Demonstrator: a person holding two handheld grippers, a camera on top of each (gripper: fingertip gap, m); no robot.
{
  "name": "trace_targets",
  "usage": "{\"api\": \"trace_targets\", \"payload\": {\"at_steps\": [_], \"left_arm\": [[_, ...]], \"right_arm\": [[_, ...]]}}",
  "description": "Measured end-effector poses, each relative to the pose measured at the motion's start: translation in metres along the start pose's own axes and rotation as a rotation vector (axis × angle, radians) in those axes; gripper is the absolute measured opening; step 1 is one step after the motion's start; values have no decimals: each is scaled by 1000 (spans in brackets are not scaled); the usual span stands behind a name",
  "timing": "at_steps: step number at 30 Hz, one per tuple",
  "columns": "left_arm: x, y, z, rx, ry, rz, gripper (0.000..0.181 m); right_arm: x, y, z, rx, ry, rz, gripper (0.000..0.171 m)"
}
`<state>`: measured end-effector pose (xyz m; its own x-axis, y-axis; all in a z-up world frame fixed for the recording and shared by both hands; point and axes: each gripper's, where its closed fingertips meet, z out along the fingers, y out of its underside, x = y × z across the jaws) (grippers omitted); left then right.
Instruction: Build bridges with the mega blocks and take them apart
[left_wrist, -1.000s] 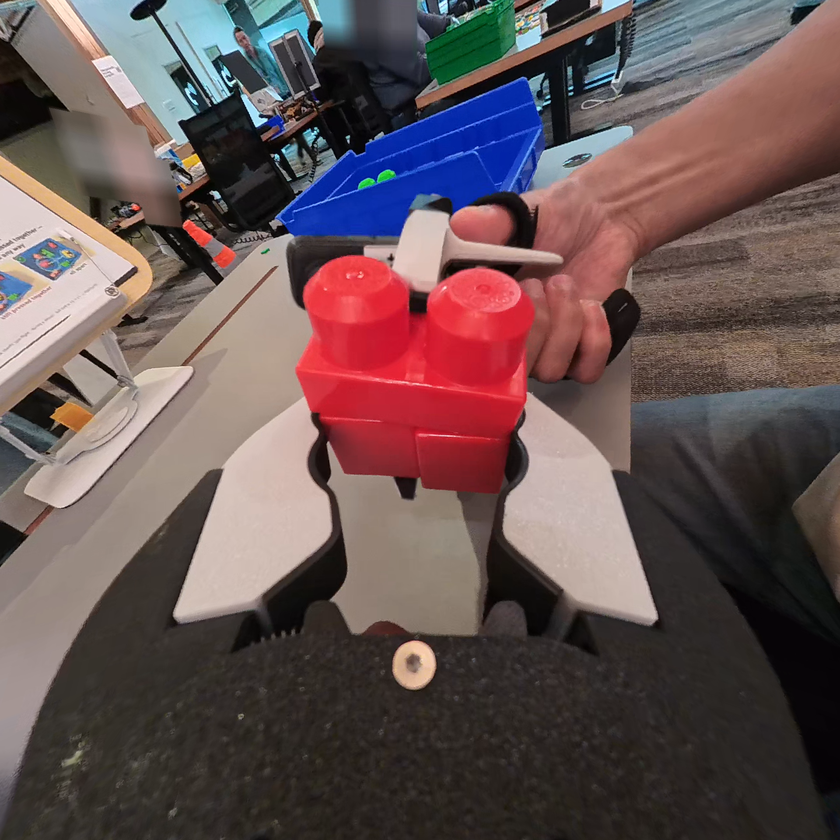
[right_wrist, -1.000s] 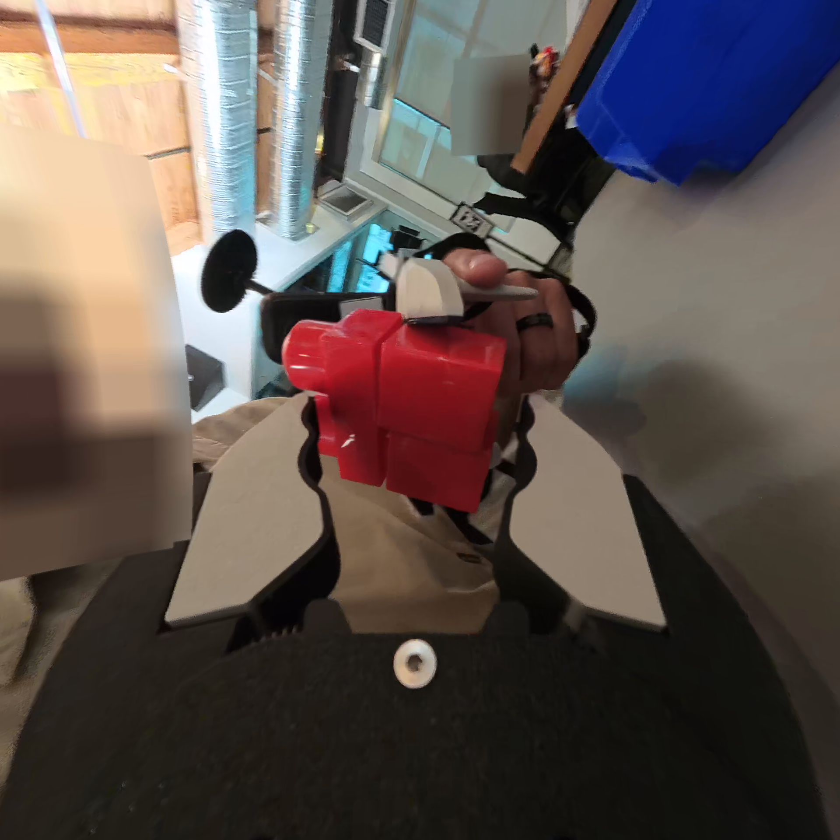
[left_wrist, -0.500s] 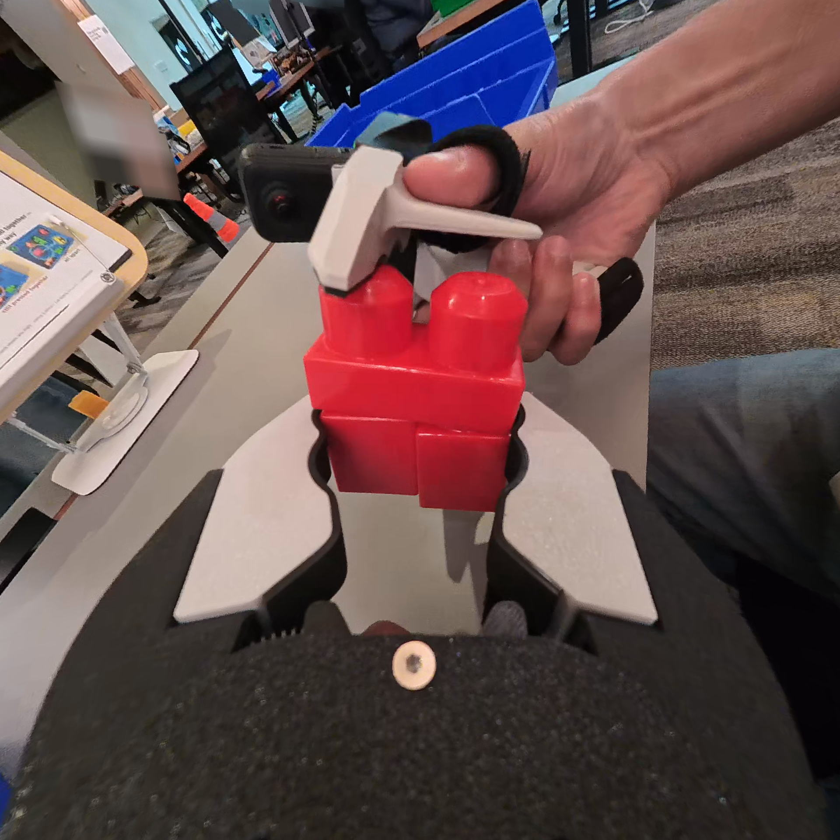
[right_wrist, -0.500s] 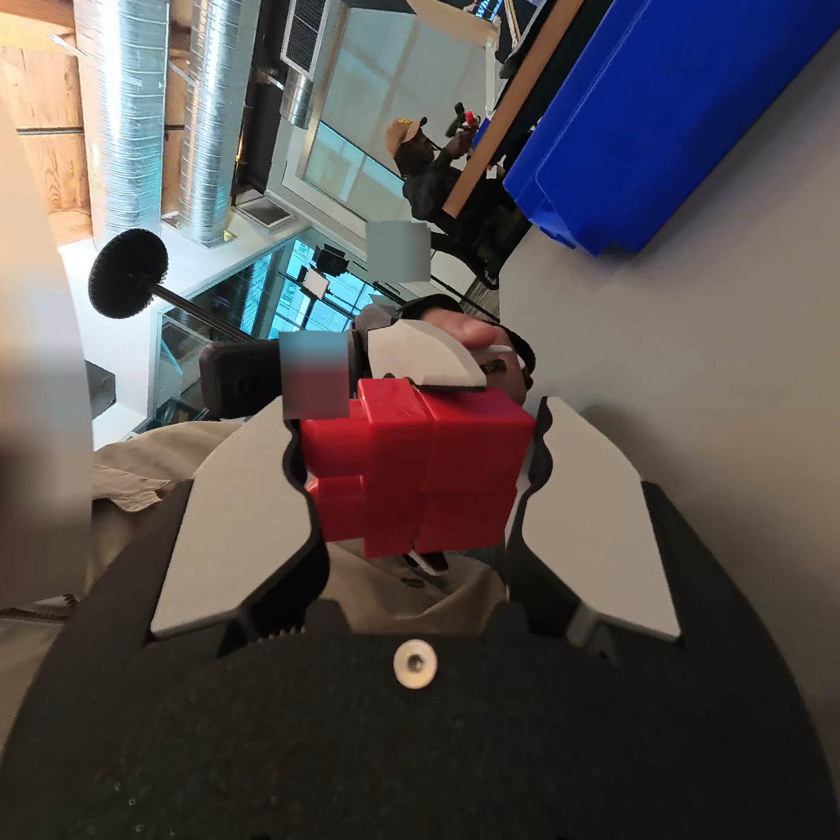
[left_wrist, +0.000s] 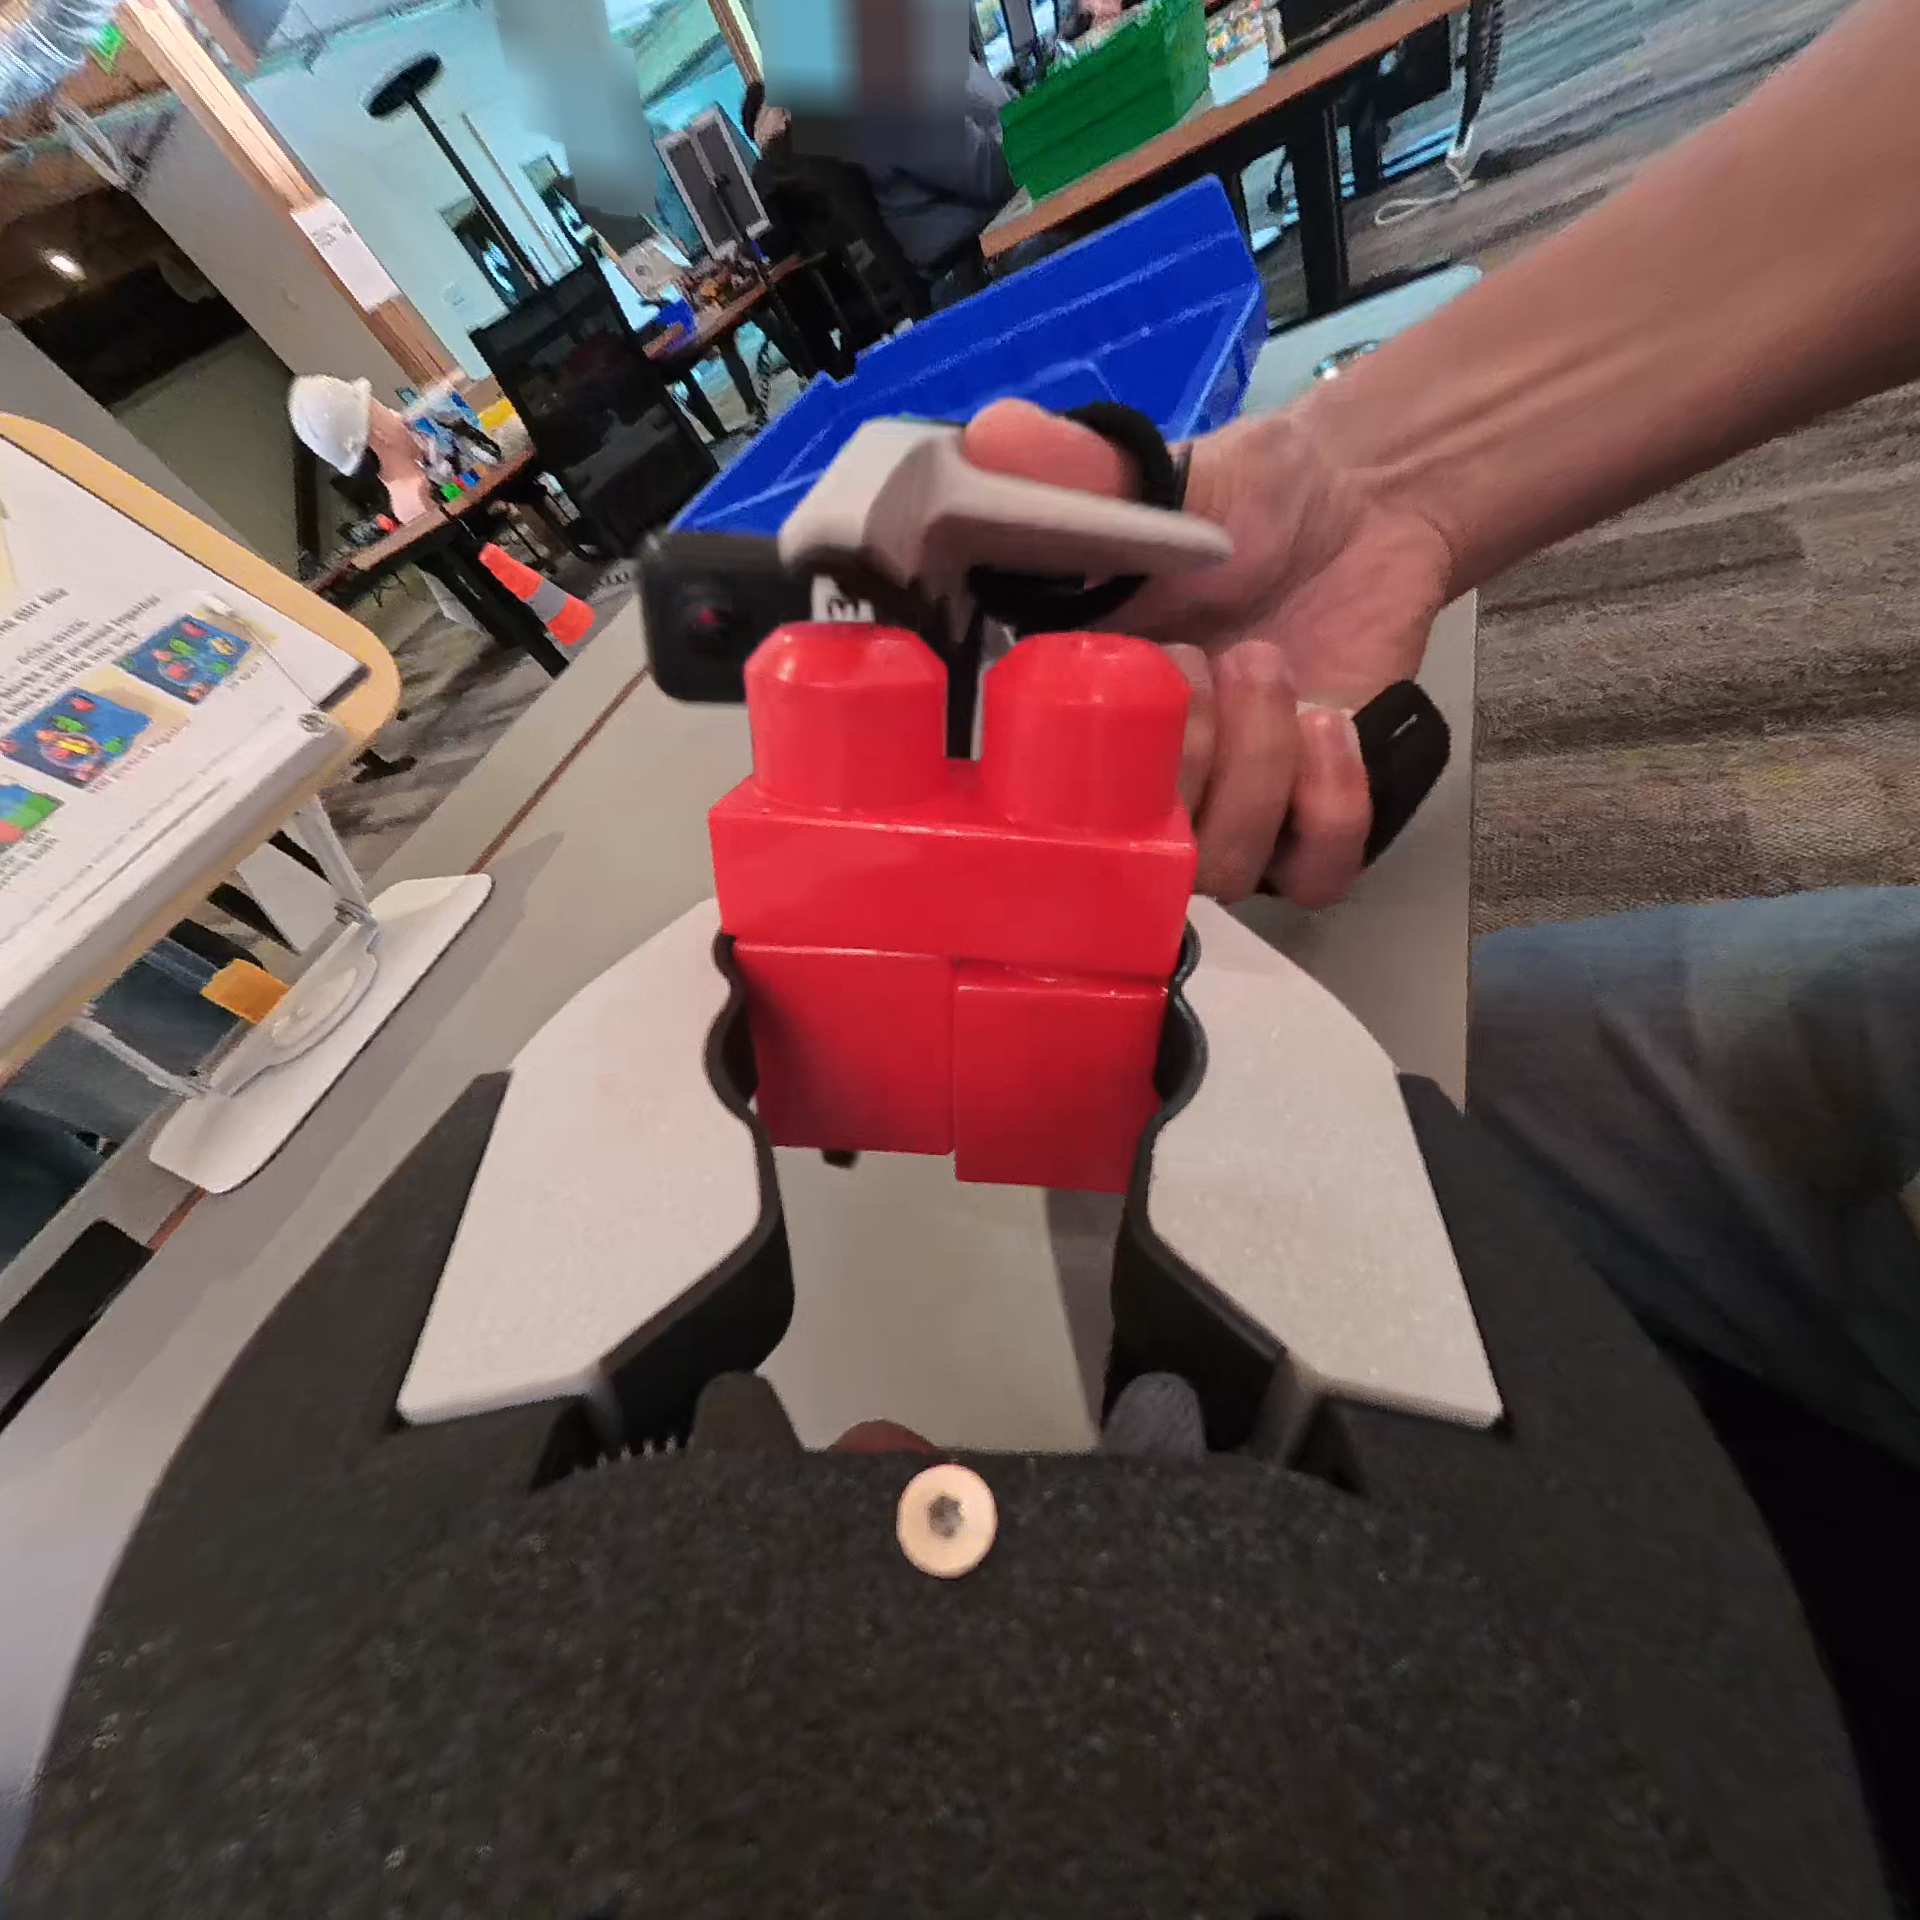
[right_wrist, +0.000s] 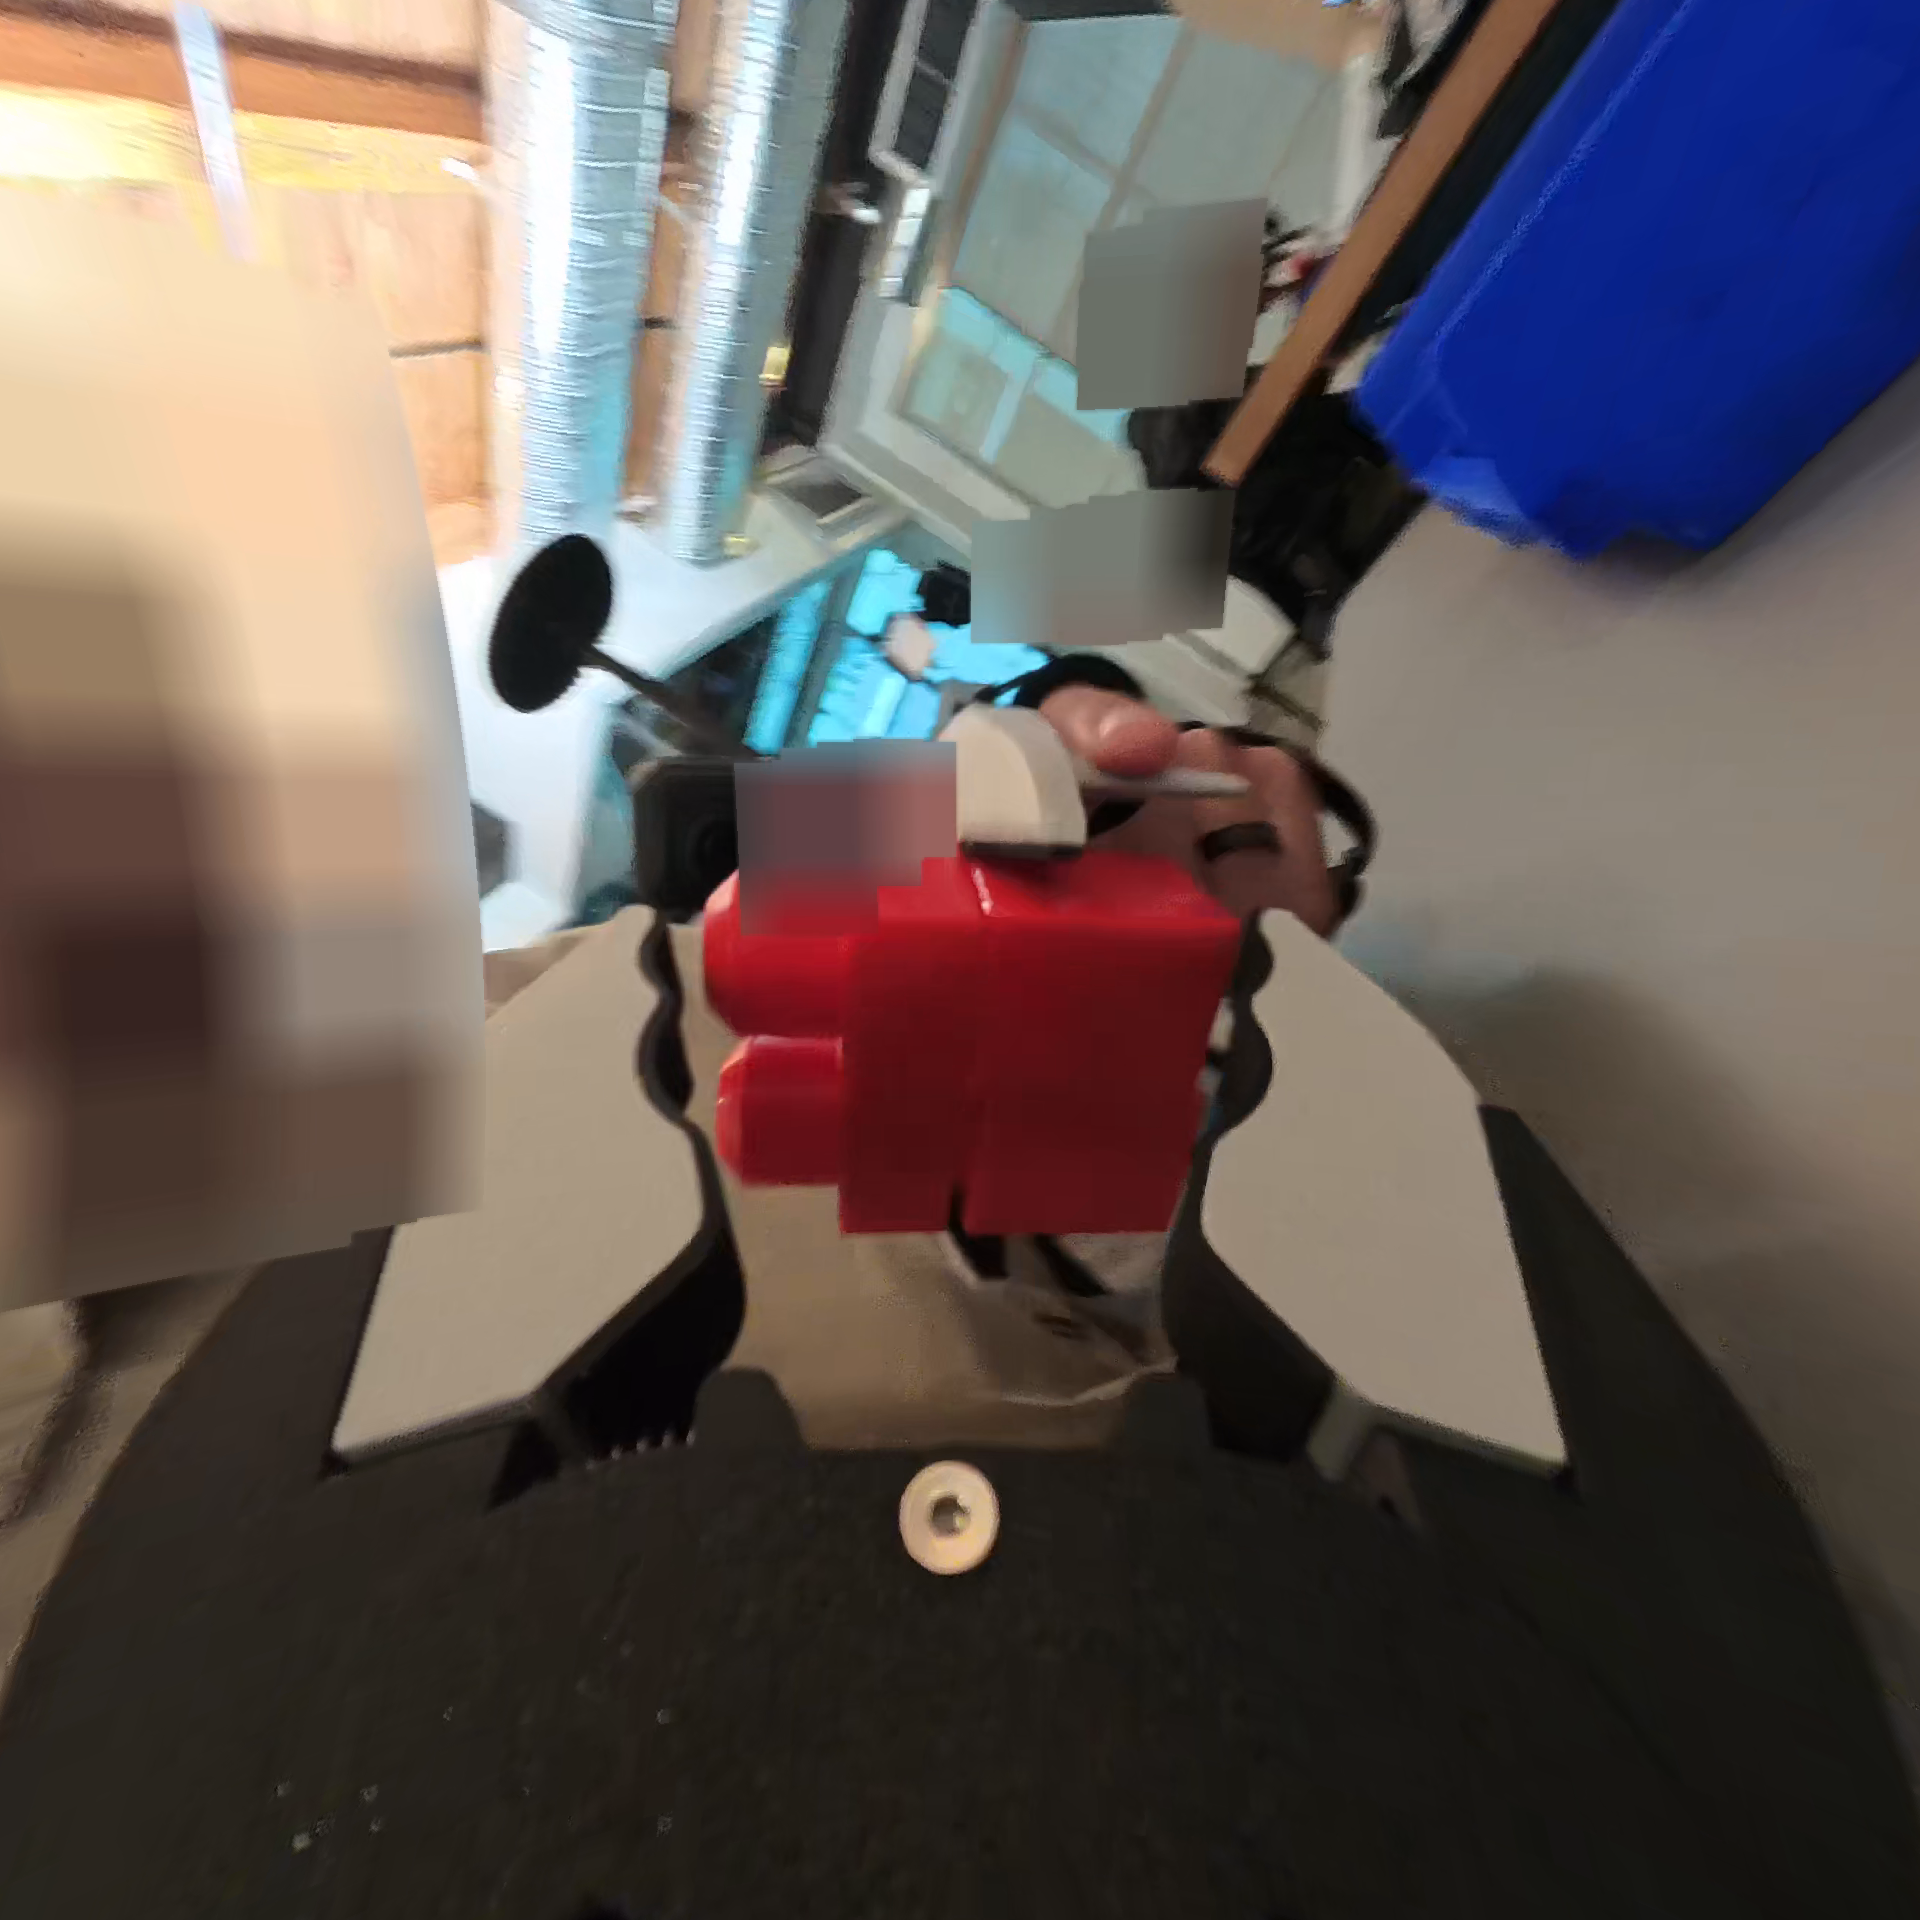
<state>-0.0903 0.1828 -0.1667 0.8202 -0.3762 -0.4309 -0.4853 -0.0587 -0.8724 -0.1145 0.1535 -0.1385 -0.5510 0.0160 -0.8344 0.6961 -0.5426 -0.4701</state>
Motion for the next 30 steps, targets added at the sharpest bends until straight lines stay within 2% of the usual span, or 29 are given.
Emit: {"api": "trace_targets", "payload": {"at_steps": [1, 3, 7, 13, 30], "left_arm": [[-1, -2, -2, 9, 5, -8, 75], [-2, -6, -4, 34, 7, -25, 75], [7, -4, 3, 15, 26, -4, 75], [7, -1, 4, 4, 21, 7, 75], [9, -7, 4, 54, 17, 8, 76]], "right_arm": [[-3, 2, 0, -3, -39, 27, 108], [-4, 7, 1, -6, -71, 47, 112], [-4, 1, 7, 27, -99, 53, 101], [-1, 4, 6, -12, -50, 50, 100], [-5, 7, 8, -61, -55, 37, 99]]}}
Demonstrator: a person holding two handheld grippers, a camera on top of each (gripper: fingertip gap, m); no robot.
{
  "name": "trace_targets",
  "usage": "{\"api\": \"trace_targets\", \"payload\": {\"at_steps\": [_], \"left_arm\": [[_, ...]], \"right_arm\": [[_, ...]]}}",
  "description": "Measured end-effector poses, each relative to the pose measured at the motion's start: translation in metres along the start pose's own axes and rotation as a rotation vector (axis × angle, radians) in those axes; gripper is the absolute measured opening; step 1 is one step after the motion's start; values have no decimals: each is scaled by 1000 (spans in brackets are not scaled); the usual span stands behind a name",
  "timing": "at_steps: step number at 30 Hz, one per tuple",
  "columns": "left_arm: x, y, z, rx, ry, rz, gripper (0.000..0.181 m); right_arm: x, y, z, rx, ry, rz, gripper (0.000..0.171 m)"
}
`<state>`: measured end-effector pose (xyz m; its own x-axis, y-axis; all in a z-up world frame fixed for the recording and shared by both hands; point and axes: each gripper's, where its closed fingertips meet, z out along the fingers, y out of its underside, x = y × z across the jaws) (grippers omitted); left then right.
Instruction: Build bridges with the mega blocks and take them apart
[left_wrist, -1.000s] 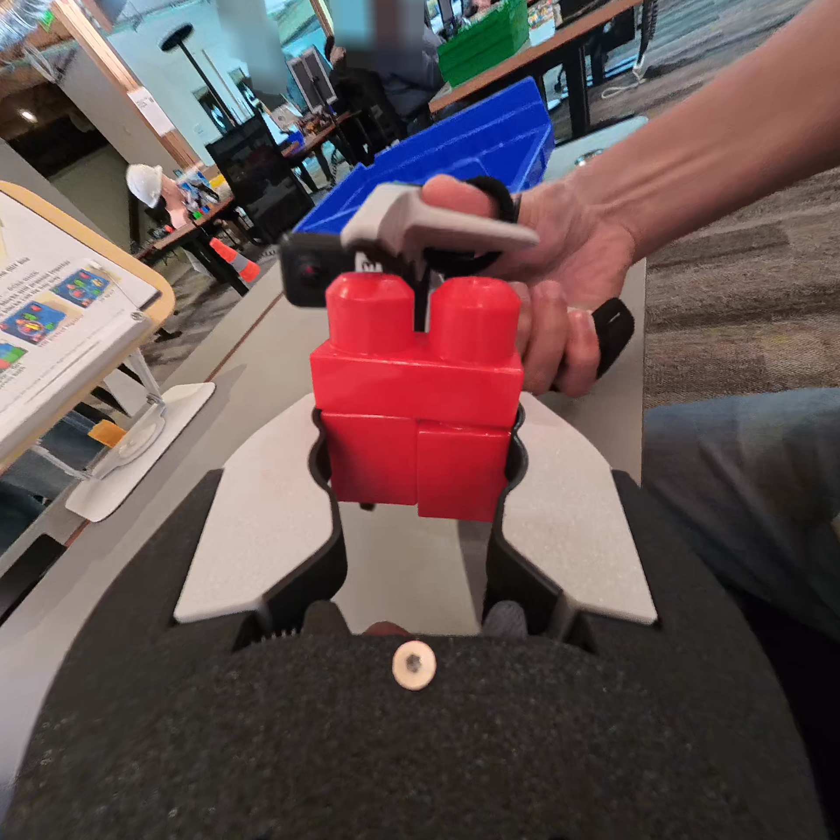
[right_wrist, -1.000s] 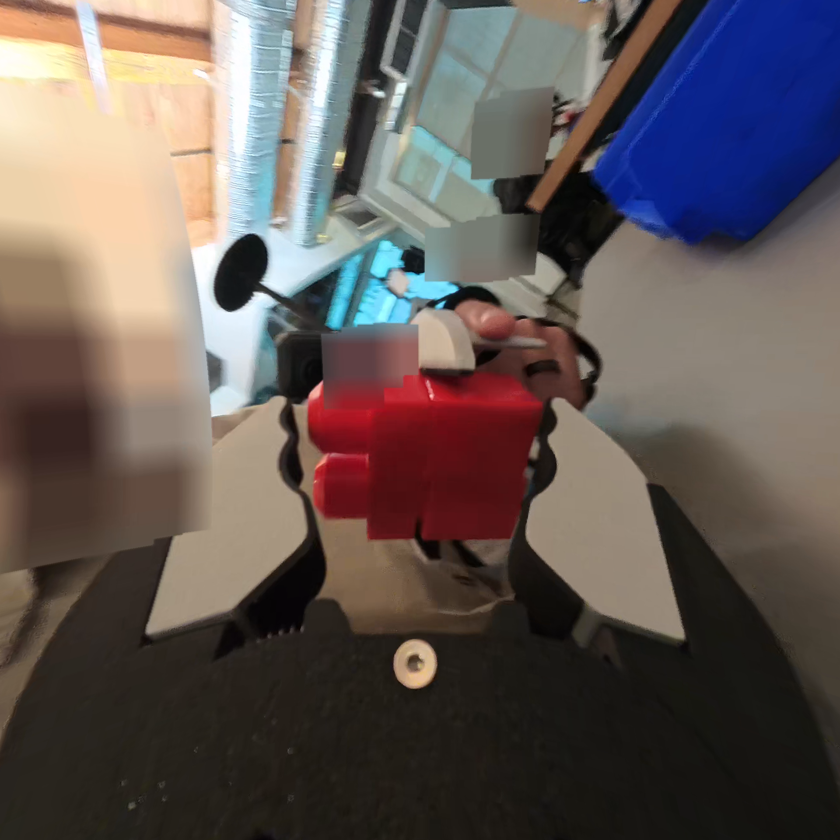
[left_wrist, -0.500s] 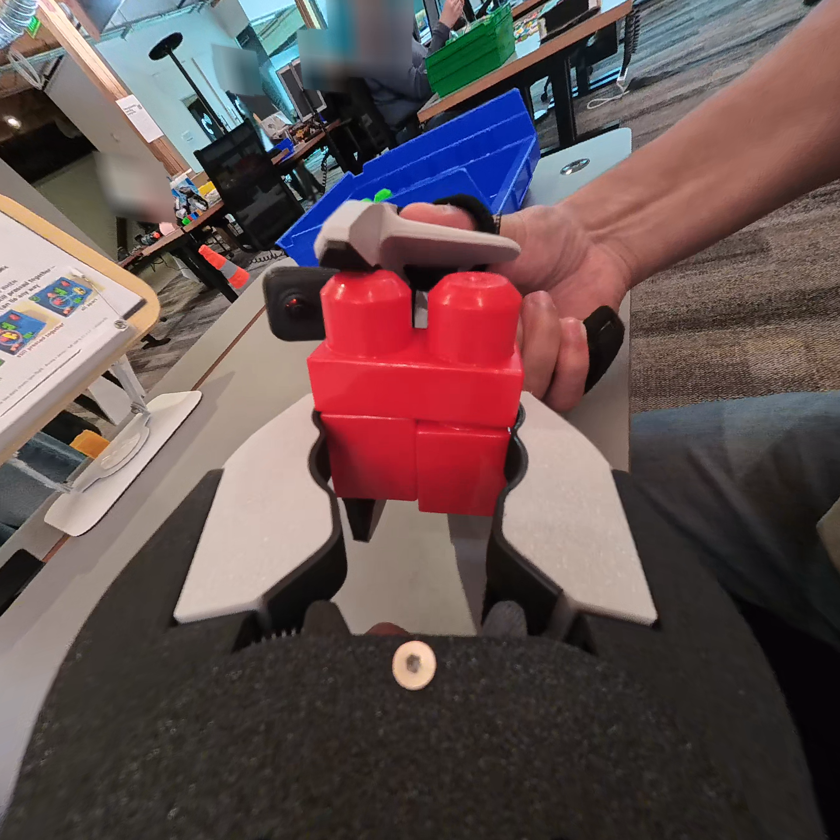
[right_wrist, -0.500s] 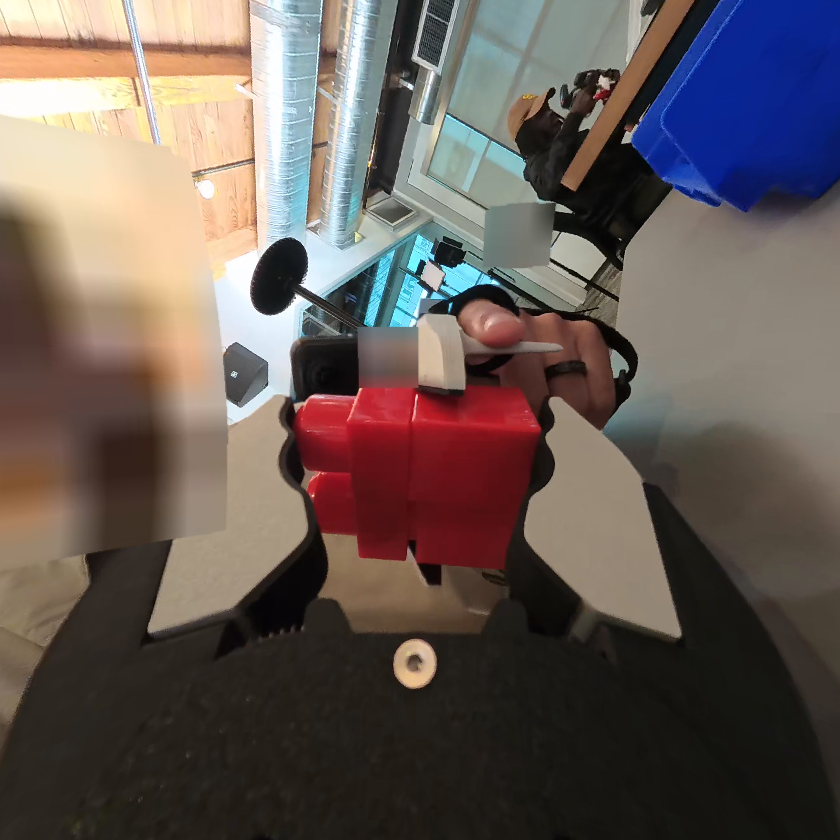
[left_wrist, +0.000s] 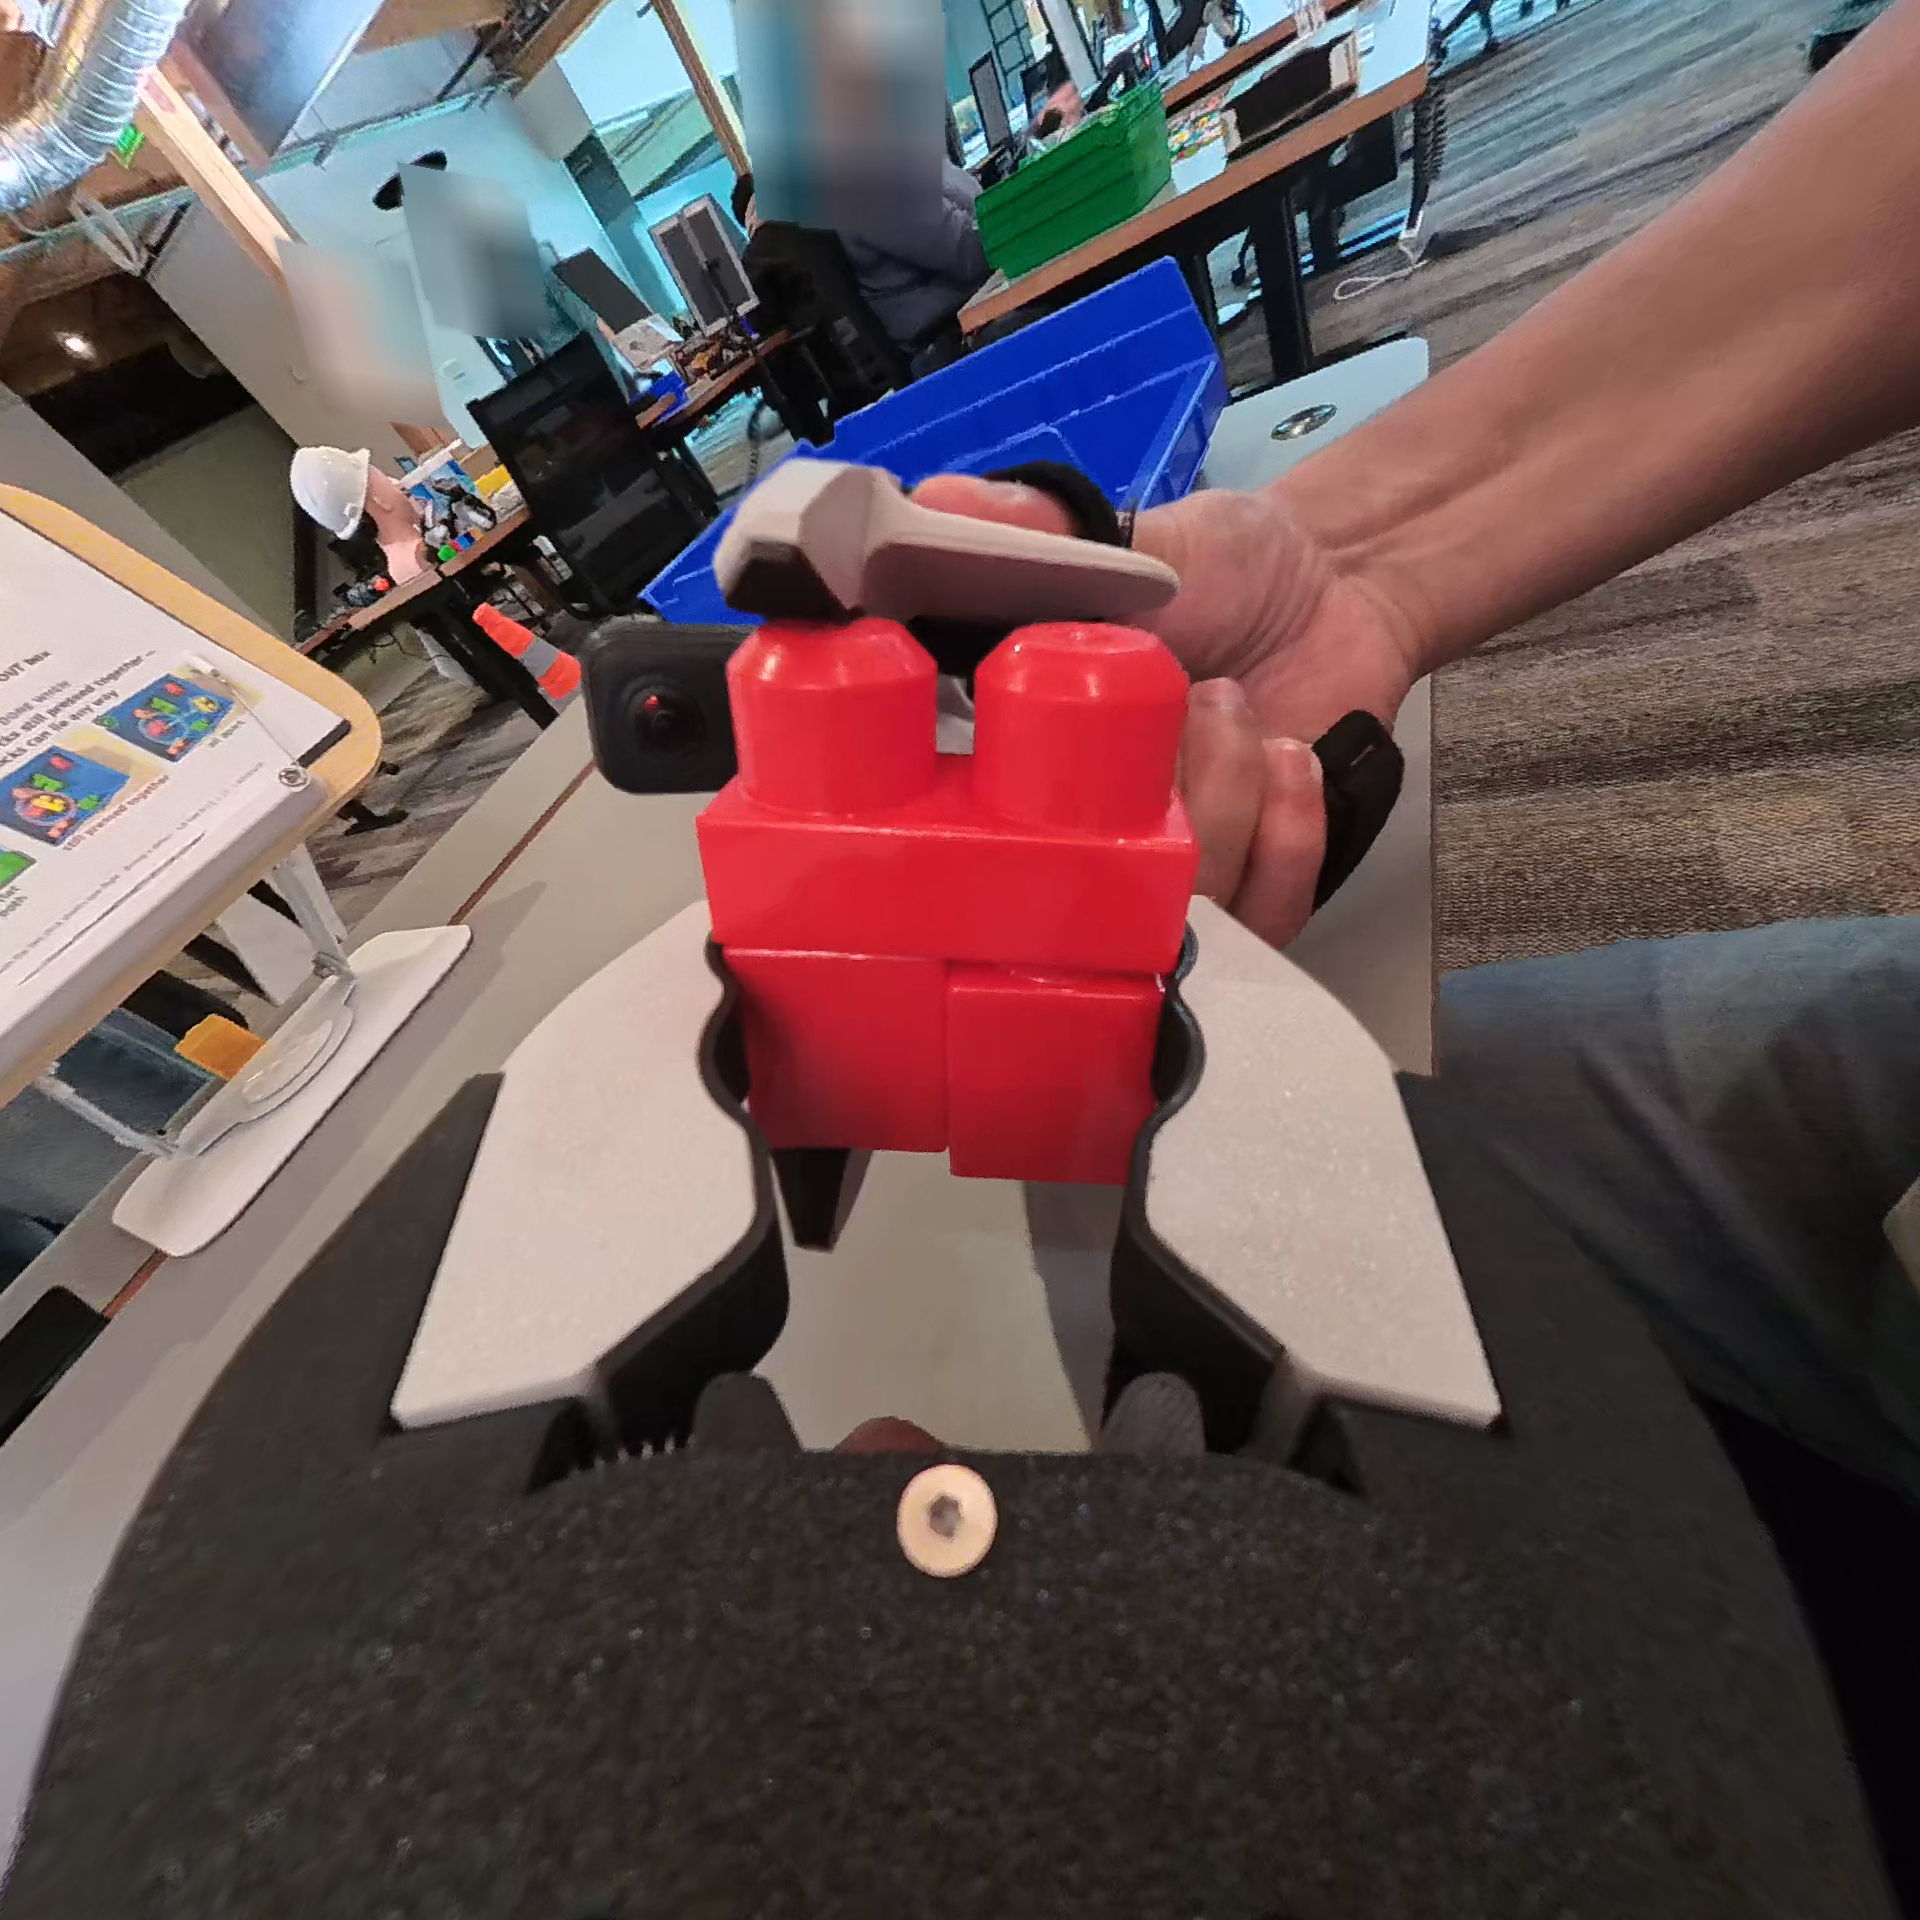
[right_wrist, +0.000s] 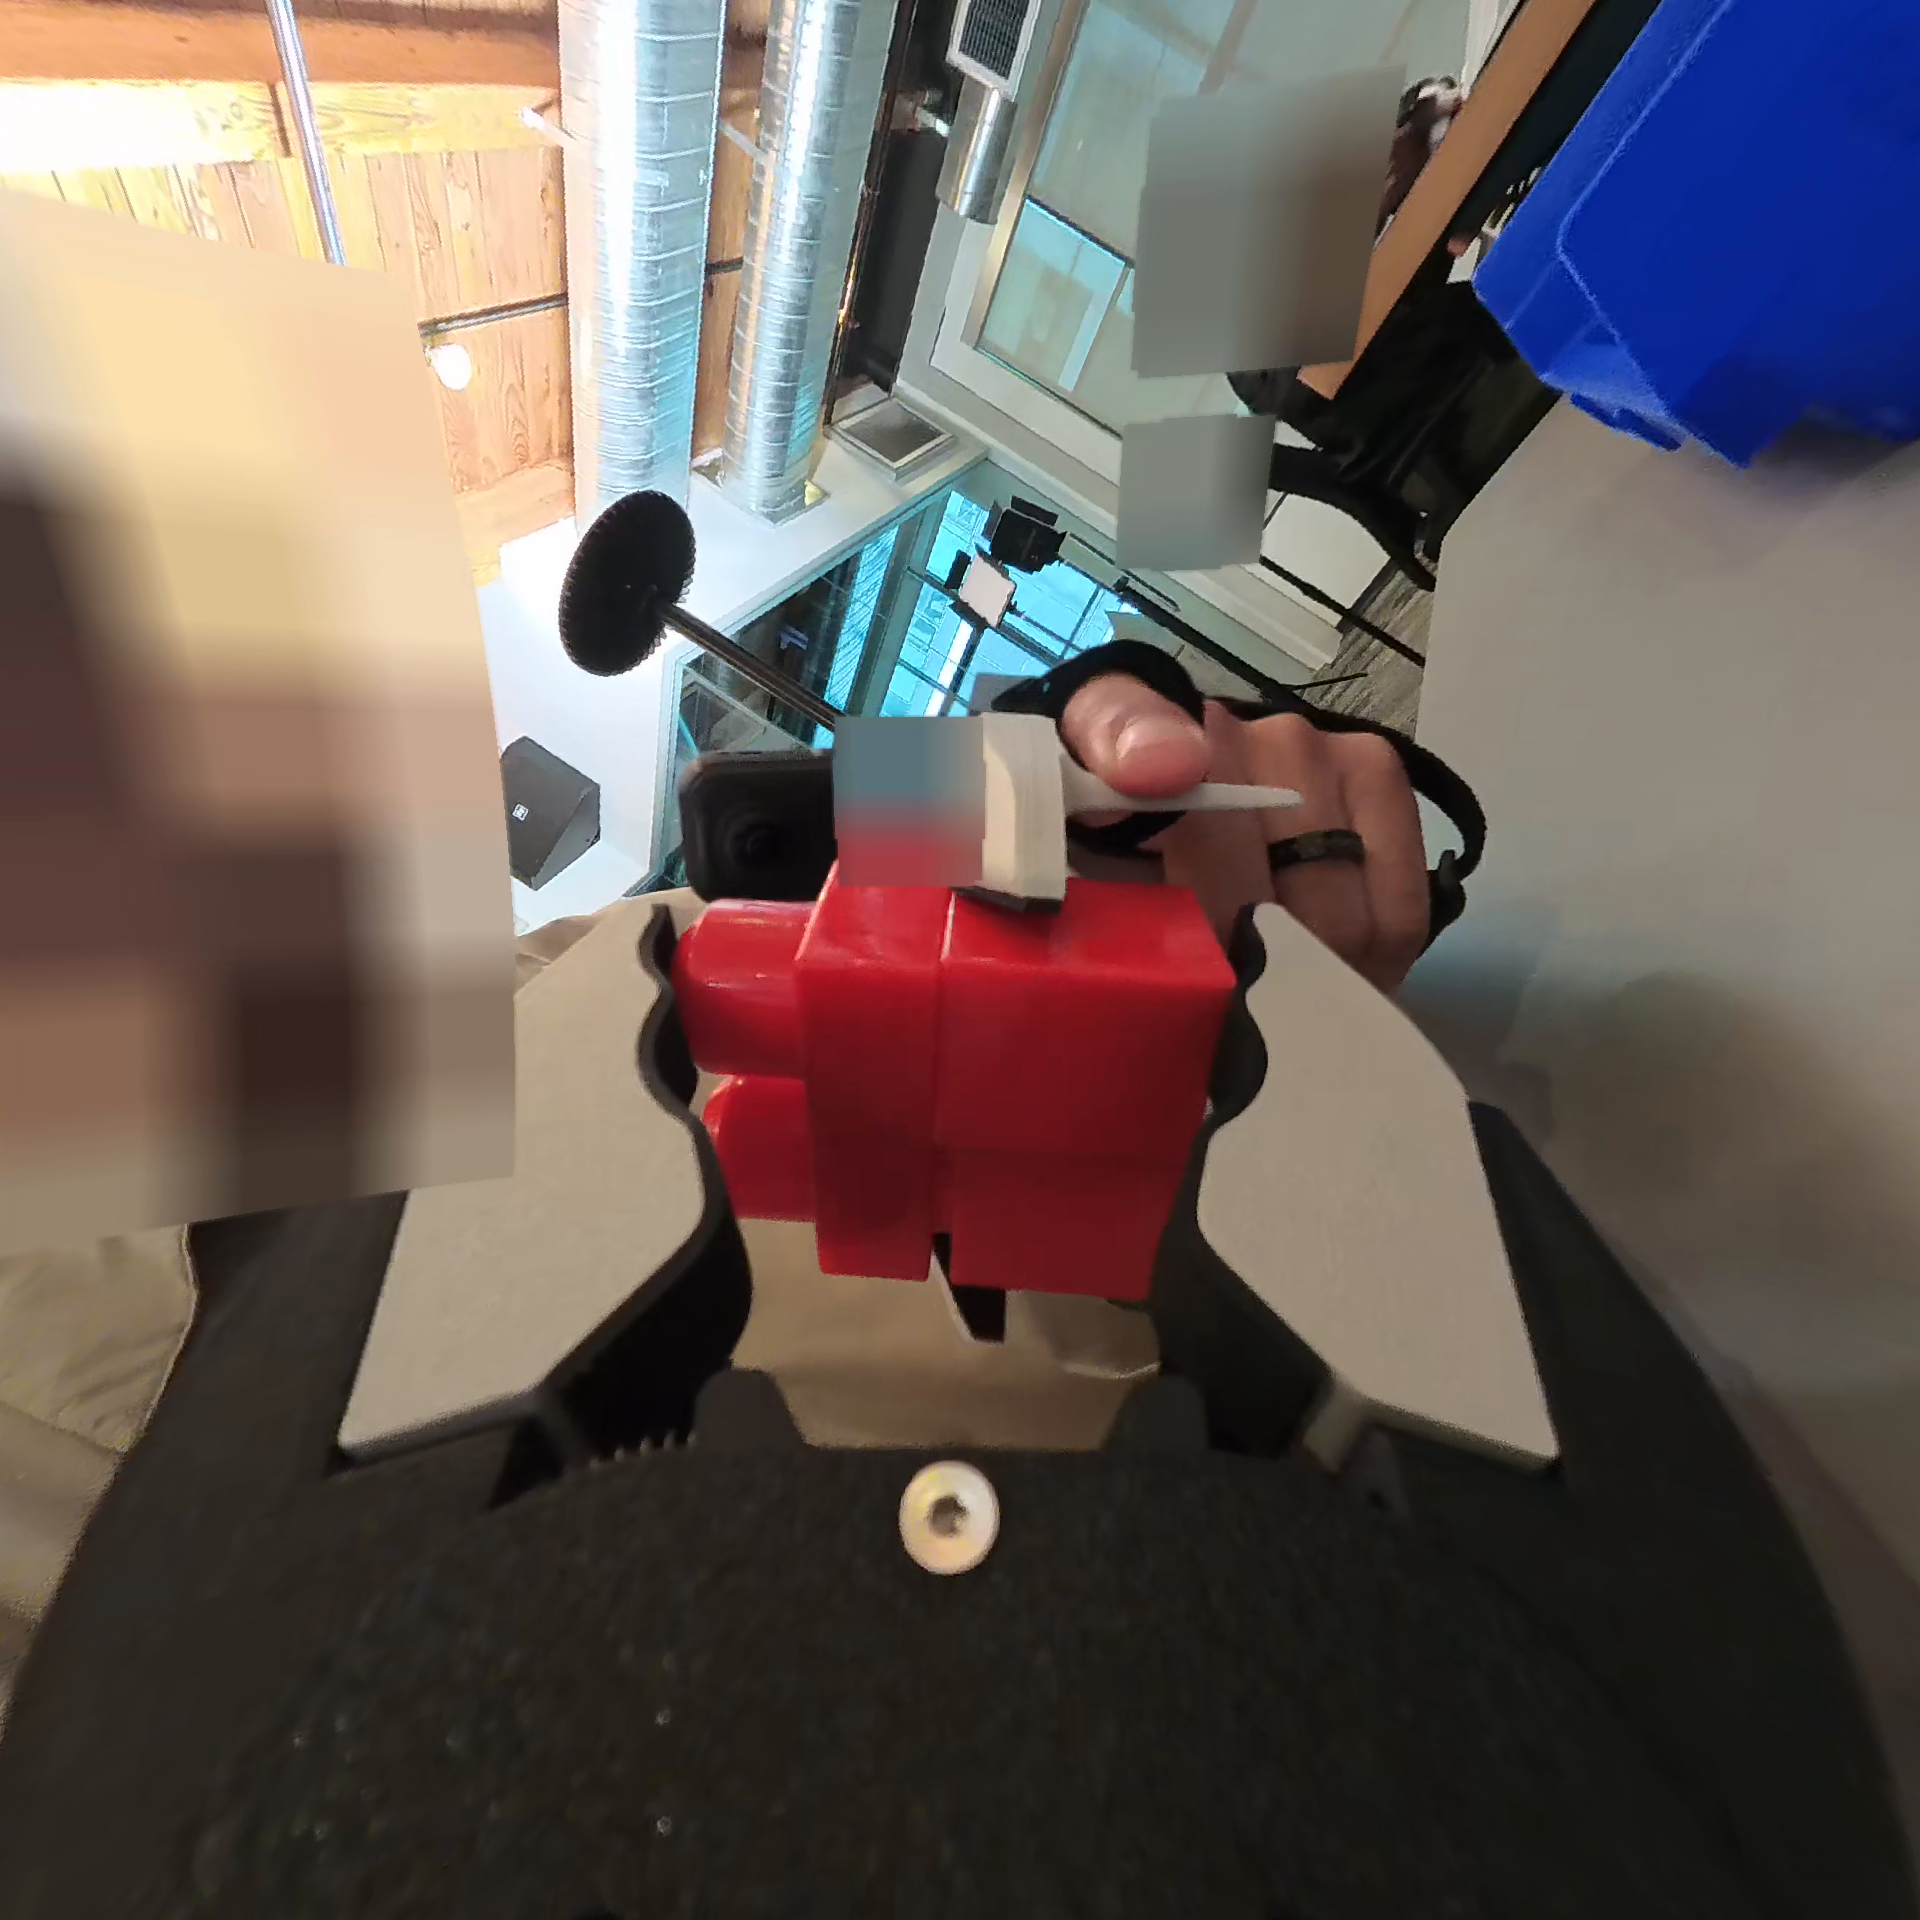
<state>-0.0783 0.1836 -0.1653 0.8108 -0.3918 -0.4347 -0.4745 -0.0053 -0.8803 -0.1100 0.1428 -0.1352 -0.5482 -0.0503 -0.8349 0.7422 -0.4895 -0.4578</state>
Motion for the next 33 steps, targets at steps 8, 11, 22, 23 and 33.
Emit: {"api": "trace_targets", "payload": {"at_steps": [8, 11, 22, 23, 33], "left_arm": [[-8, 6, -3, -42, -56, 61, 78], [-6, 7, -4, -37, -48, 50, 77], [-23, 20, -9, -84, -87, -16, 77], [-29, 24, -11, -105, -104, -26, 76], [-42, 51, -6, -236, -156, -151, 76]], "right_arm": [[-5, -7, 1, 46, -51, 18, 99], [-8, -7, 3, 54, -87, 37, 99], [2, -12, -15, 62, 85, -20, 96], [2, -17, -23, 72, 128, -42, 94], [-7, -37, -40, -486, 847, -731, 0]]}}
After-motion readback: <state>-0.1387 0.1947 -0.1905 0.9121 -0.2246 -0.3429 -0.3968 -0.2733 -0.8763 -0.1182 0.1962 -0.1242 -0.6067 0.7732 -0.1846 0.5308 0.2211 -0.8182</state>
